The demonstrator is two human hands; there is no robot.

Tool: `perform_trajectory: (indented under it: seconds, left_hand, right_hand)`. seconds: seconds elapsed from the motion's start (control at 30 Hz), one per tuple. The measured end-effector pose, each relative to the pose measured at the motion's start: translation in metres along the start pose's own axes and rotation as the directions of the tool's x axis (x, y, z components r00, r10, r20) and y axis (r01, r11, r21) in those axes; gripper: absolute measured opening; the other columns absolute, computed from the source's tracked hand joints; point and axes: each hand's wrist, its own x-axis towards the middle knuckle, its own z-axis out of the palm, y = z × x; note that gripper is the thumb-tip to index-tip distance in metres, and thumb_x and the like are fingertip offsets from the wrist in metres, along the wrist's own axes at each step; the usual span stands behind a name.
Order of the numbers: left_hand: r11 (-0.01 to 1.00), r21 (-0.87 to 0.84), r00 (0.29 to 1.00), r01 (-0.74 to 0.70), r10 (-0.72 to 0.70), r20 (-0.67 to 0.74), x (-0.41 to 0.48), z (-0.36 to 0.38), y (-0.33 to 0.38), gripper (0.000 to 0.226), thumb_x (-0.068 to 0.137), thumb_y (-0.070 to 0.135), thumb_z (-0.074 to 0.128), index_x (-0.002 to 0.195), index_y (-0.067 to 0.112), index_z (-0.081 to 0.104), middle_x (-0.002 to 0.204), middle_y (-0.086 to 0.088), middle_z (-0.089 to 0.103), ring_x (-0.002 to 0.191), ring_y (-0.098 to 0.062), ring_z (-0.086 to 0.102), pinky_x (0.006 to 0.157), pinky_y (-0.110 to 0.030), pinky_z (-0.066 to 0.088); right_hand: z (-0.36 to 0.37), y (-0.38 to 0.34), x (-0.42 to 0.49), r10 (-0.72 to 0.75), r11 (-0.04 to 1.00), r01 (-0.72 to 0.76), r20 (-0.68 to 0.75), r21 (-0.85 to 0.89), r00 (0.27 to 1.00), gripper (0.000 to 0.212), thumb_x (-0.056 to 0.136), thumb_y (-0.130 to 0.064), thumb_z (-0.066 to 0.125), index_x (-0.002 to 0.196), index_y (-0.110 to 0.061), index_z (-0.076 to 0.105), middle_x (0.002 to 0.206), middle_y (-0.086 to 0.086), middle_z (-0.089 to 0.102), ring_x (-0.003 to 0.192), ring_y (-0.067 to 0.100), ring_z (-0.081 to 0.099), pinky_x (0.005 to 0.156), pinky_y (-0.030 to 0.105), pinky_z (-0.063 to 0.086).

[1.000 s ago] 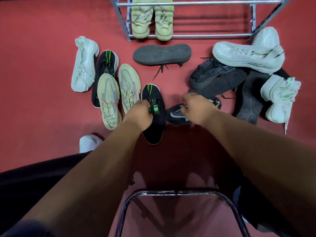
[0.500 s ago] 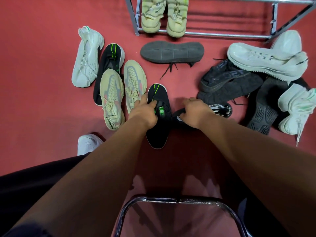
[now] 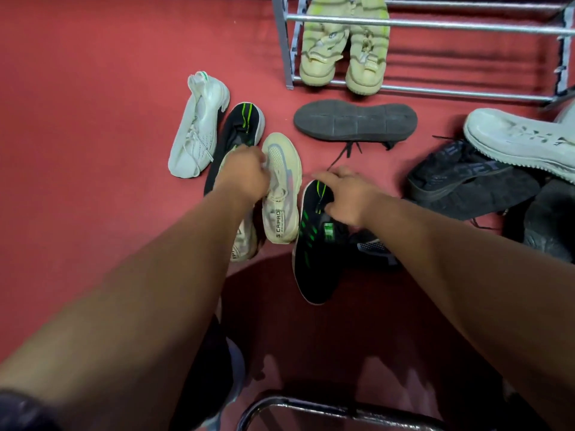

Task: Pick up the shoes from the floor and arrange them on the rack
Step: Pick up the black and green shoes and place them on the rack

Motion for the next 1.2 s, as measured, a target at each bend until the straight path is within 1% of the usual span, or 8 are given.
perform_trajectory:
  seconds: [0.1, 0.23, 0.47, 0.7, 0.87, 0.97, 1.07, 1.2]
  left_hand:
    - [0.997, -0.014, 0.994, 0.076, -0.077, -0.081, 0.038, -0.023, -0.011, 0.035, 0.086, 0.022, 0.055, 0.114, 0.007, 0.07, 0.121, -0.019, 0.059, 0.111, -0.042, 0.059, 0.094, -0.046, 0.053]
    - [0.976, -0.018, 0.977, 0.215, -0.215, 0.011, 0.08, -0.031, -0.014, 0.059, 0.09, 0.031, 0.063, 0.142, 0.009, 0.047, 0.142, -0.02, 0.045, 0.128, -0.045, 0.049, 0.106, -0.05, 0.046]
    - [0.955, 0.123, 0.955, 0.27, -0.282, 0.092, 0.123, -0.012, -0.018, 0.11, 0.07, 0.073, 0.071, 0.154, 0.016, 0.029, 0.148, -0.011, 0.052, 0.14, -0.038, 0.045, 0.111, -0.048, 0.036]
    - [0.956, 0.076, 0.958, 0.283, -0.285, 0.024, 0.112, -0.016, -0.013, 0.1, 0.065, 0.065, 0.076, 0.145, 0.015, 0.042, 0.14, -0.014, 0.051, 0.133, -0.037, 0.046, 0.104, -0.047, 0.045]
    - [0.995, 0.018, 0.992, 0.102, -0.1, -0.08, 0.087, -0.028, 0.008, 0.085, 0.06, 0.054, 0.078, 0.128, 0.013, 0.05, 0.131, -0.01, 0.054, 0.121, -0.036, 0.052, 0.098, -0.047, 0.049]
    - [0.991, -0.041, 0.985, -0.128, 0.122, -0.123, 0.071, -0.042, 0.027, 0.082, 0.057, 0.041, 0.079, 0.13, 0.018, 0.048, 0.126, -0.007, 0.051, 0.114, -0.033, 0.053, 0.095, -0.049, 0.051]
    - [0.902, 0.053, 0.893, -0.429, 0.433, -0.121, 0.053, -0.057, 0.052, 0.086, 0.063, 0.023, 0.077, 0.143, 0.024, 0.044, 0.133, -0.005, 0.051, 0.116, -0.032, 0.052, 0.097, -0.05, 0.05]
    - [0.685, 0.246, 0.706, -0.686, 0.708, -0.003, 0.027, -0.065, 0.078, 0.088, 0.062, 0.001, 0.069, 0.143, 0.025, 0.046, 0.14, 0.0, 0.051, 0.125, -0.029, 0.051, 0.095, -0.047, 0.048]
  right_hand:
    - [-0.003, -0.012, 0.016, 0.004, 0.998, 0.0, 0.061, -0.065, 0.998, 0.09, 0.085, -0.047, 0.068, 0.163, -0.046, 0.022, 0.173, -0.002, 0.016, 0.151, 0.04, 0.032, 0.119, 0.049, 0.038]
    - [0.006, -0.02, 0.032, -0.034, 0.966, 0.067, 0.132, -0.249, 0.991, 0.094, 0.077, -0.065, 0.073, 0.158, -0.047, 0.029, 0.165, 0.006, 0.024, 0.144, 0.047, 0.033, 0.113, 0.053, 0.041]
    - [0.008, -0.016, 0.048, -0.002, 0.93, 0.043, 0.111, -0.365, 0.994, 0.099, 0.071, -0.059, 0.084, 0.154, -0.037, 0.035, 0.148, 0.013, 0.032, 0.133, 0.046, 0.042, 0.102, 0.049, 0.05]
    - [-0.003, 0.01, 0.039, 0.072, 0.969, -0.045, 0.105, -0.244, 0.992, 0.107, 0.062, -0.064, 0.091, 0.149, -0.026, 0.043, 0.149, 0.009, 0.038, 0.128, 0.038, 0.052, 0.1, 0.043, 0.054]
    - [-0.024, 0.031, 0.015, 0.235, 0.965, -0.228, 0.045, -0.128, 0.971, 0.091, 0.061, -0.065, 0.091, 0.125, -0.014, 0.051, 0.126, 0.008, 0.062, 0.11, 0.032, 0.062, 0.09, 0.041, 0.055]
    - [-0.043, 0.042, -0.007, 0.312, 0.95, -0.312, 0.01, 0.026, 0.95, 0.091, 0.073, -0.058, 0.088, 0.137, -0.009, 0.046, 0.134, 0.014, 0.061, 0.117, 0.035, 0.06, 0.092, 0.04, 0.053]
    - [-0.058, 0.049, -0.031, 0.378, 0.919, -0.369, -0.045, 0.139, 0.925, 0.094, 0.078, -0.058, 0.084, 0.146, -0.007, 0.044, 0.141, 0.019, 0.058, 0.125, 0.038, 0.059, 0.097, 0.041, 0.053]
    - [-0.072, 0.057, -0.064, 0.442, 0.876, -0.401, -0.113, 0.268, 0.89, 0.052, 0.084, -0.056, 0.073, 0.113, -0.014, 0.069, 0.117, 0.013, 0.071, 0.099, 0.032, 0.069, 0.082, 0.037, 0.059]
